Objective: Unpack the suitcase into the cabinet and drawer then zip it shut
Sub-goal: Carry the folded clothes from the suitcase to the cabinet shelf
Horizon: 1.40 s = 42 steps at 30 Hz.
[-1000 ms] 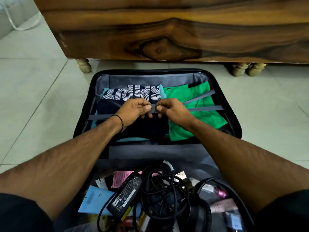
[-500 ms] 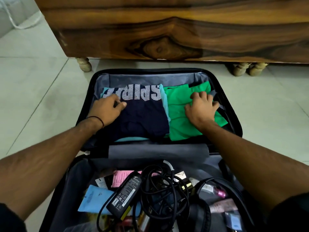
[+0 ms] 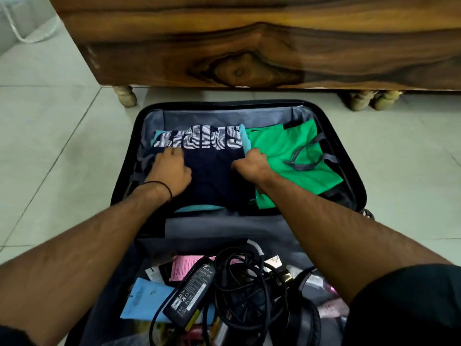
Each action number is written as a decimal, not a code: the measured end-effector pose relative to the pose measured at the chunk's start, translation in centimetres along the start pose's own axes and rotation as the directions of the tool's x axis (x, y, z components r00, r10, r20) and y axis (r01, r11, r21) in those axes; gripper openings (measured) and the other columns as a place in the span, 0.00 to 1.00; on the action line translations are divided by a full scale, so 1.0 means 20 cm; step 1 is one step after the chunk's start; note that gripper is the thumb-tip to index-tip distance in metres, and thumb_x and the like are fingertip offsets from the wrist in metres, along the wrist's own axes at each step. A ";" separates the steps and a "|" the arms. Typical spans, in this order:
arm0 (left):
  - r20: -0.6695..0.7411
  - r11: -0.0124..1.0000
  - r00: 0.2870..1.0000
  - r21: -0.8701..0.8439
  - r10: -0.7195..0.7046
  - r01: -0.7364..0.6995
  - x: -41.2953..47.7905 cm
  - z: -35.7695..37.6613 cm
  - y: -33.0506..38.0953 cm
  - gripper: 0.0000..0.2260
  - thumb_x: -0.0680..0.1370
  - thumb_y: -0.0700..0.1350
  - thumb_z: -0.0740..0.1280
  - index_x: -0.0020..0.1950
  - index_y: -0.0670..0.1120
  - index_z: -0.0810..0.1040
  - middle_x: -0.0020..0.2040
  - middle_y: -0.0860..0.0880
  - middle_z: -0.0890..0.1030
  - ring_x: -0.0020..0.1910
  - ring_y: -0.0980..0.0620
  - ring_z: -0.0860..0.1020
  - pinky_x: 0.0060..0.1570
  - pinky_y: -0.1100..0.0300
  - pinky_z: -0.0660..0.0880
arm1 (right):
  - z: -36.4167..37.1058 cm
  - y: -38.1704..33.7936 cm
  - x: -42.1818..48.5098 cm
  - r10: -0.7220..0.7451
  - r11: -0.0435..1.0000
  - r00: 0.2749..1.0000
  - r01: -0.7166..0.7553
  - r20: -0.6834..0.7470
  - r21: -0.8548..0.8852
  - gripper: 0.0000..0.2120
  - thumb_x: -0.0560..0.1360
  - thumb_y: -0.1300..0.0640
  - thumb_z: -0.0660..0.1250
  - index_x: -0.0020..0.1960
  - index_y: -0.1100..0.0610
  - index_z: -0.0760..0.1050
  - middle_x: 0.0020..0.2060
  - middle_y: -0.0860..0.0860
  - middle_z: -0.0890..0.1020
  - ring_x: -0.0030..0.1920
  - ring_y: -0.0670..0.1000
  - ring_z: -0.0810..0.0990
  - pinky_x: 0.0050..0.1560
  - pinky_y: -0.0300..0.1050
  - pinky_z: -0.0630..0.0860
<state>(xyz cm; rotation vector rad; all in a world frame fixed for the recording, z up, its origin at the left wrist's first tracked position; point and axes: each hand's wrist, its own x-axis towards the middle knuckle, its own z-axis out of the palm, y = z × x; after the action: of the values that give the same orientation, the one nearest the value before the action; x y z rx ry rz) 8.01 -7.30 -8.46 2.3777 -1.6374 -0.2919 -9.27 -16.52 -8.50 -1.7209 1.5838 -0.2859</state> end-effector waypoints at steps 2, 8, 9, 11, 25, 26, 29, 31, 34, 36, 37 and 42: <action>-0.023 0.983 0.985 -0.078 -0.168 0.166 0.01 0.00 -0.01 0.18 0.76 0.41 0.64 0.65 0.36 0.71 0.65 0.33 0.70 0.64 0.33 0.68 0.65 0.46 0.66 | -0.01 0.01 0.02 0.013 0.996 1.000 -0.012 -0.005 0.086 0.24 0.74 0.59 0.70 0.66 0.67 0.71 0.62 0.62 0.77 0.61 0.61 0.77 0.56 0.46 0.76; -0.059 0.970 0.968 -0.034 -0.244 0.242 -0.03 -0.01 -0.08 0.25 0.77 0.44 0.66 0.68 0.34 0.63 0.68 0.30 0.63 0.67 0.32 0.62 0.65 0.42 0.62 | 0.01 -0.02 0.02 -0.050 0.998 0.996 0.046 -0.075 -0.046 0.20 0.75 0.58 0.68 0.64 0.66 0.74 0.58 0.63 0.80 0.60 0.62 0.78 0.55 0.47 0.72; -0.036 0.965 0.966 -0.065 -0.256 0.254 -0.03 0.00 -0.08 0.27 0.77 0.45 0.66 0.70 0.34 0.62 0.68 0.30 0.63 0.67 0.31 0.64 0.65 0.42 0.63 | 0.03 -0.04 0.01 -0.097 0.990 0.990 0.085 -0.106 -0.117 0.22 0.76 0.58 0.67 0.66 0.66 0.72 0.60 0.64 0.79 0.62 0.63 0.77 0.60 0.50 0.71; 0.027 0.938 0.948 -0.134 -0.318 0.319 -0.02 0.02 -0.07 0.32 0.77 0.46 0.67 0.74 0.36 0.56 0.70 0.30 0.62 0.67 0.30 0.66 0.64 0.43 0.66 | 0.07 -0.06 -0.01 -0.179 0.971 0.970 0.147 -0.163 -0.191 0.23 0.76 0.58 0.66 0.67 0.68 0.69 0.63 0.65 0.75 0.63 0.65 0.74 0.65 0.52 0.68; 0.187 0.718 0.837 -0.441 -0.514 0.539 0.15 -0.09 -0.09 0.25 0.71 0.52 0.76 0.62 0.39 0.77 0.60 0.40 0.79 0.56 0.40 0.78 0.53 0.53 0.75 | 0.06 -0.03 0.12 0.144 0.847 0.965 -0.235 0.220 0.477 0.36 0.68 0.58 0.79 0.67 0.59 0.61 0.59 0.58 0.77 0.53 0.57 0.82 0.51 0.56 0.83; 0.186 0.718 0.834 -0.435 -0.519 0.544 0.16 -0.08 -0.08 0.26 0.71 0.52 0.76 0.62 0.38 0.77 0.60 0.40 0.79 0.57 0.40 0.78 0.53 0.53 0.75 | 0.05 -0.01 0.12 0.140 0.830 0.955 -0.256 0.260 0.495 0.36 0.68 0.59 0.79 0.68 0.59 0.61 0.59 0.58 0.78 0.53 0.57 0.83 0.50 0.56 0.83; 0.162 0.733 0.805 -0.340 -0.571 0.588 0.17 -0.05 -0.05 0.33 0.71 0.51 0.76 0.69 0.36 0.69 0.67 0.38 0.74 0.63 0.37 0.75 0.55 0.52 0.73 | 0.04 0.03 0.12 0.070 0.850 0.955 -0.208 0.288 0.483 0.36 0.68 0.60 0.79 0.70 0.60 0.63 0.61 0.56 0.79 0.53 0.56 0.83 0.46 0.49 0.83; 0.125 0.725 0.772 -0.276 -0.623 0.631 0.16 -0.04 -0.02 0.38 0.71 0.49 0.76 0.73 0.36 0.61 0.71 0.35 0.68 0.68 0.36 0.70 0.61 0.49 0.71 | 0.04 0.06 0.12 0.007 0.796 0.950 -0.194 0.312 0.574 0.26 0.70 0.64 0.77 0.66 0.62 0.72 0.57 0.57 0.83 0.48 0.53 0.84 0.40 0.43 0.83; 0.126 0.729 0.772 -0.265 -0.623 0.631 0.16 -0.05 -0.02 0.37 0.70 0.51 0.77 0.72 0.38 0.65 0.69 0.37 0.71 0.66 0.37 0.73 0.62 0.48 0.72 | 0.01 0.08 0.08 -0.039 0.704 0.941 -0.212 0.336 0.678 0.14 0.72 0.66 0.74 0.58 0.64 0.80 0.47 0.56 0.86 0.39 0.50 0.85 0.39 0.41 0.83; 0.185 0.660 0.776 -0.432 -0.603 0.615 0.17 -0.06 -0.06 0.31 0.67 0.49 0.79 0.66 0.39 0.74 0.63 0.40 0.78 0.58 0.40 0.78 0.58 0.50 0.76 | -0.01 0.08 0.07 -0.064 0.671 0.935 -0.219 0.349 0.708 0.14 0.72 0.67 0.73 0.57 0.65 0.81 0.44 0.56 0.86 0.37 0.50 0.86 0.38 0.41 0.83; 0.238 0.568 0.766 -0.549 -0.597 0.613 0.16 -0.07 -0.07 0.27 0.67 0.47 0.80 0.63 0.40 0.77 0.59 0.41 0.80 0.54 0.42 0.80 0.55 0.50 0.78 | -0.01 0.08 0.06 -0.071 0.664 0.931 -0.225 0.359 0.713 0.14 0.72 0.67 0.73 0.58 0.64 0.80 0.44 0.55 0.87 0.37 0.50 0.86 0.37 0.42 0.83; 0.512 0.288 0.754 -0.712 -0.412 0.641 0.08 -0.13 -0.09 0.15 0.71 0.41 0.76 0.56 0.40 0.81 0.50 0.43 0.84 0.40 0.46 0.83 0.34 0.57 0.80 | 0.02 0.06 0.07 -0.086 0.686 0.925 -0.214 0.369 0.696 0.19 0.72 0.70 0.72 0.62 0.59 0.77 0.51 0.56 0.86 0.44 0.53 0.86 0.41 0.45 0.84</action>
<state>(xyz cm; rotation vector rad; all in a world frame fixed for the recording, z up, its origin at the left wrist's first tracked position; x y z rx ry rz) 10.98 -7.85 -6.59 1.9237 -0.3527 -1.2406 -9.65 -17.64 -10.02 -0.9997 1.0229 -0.4491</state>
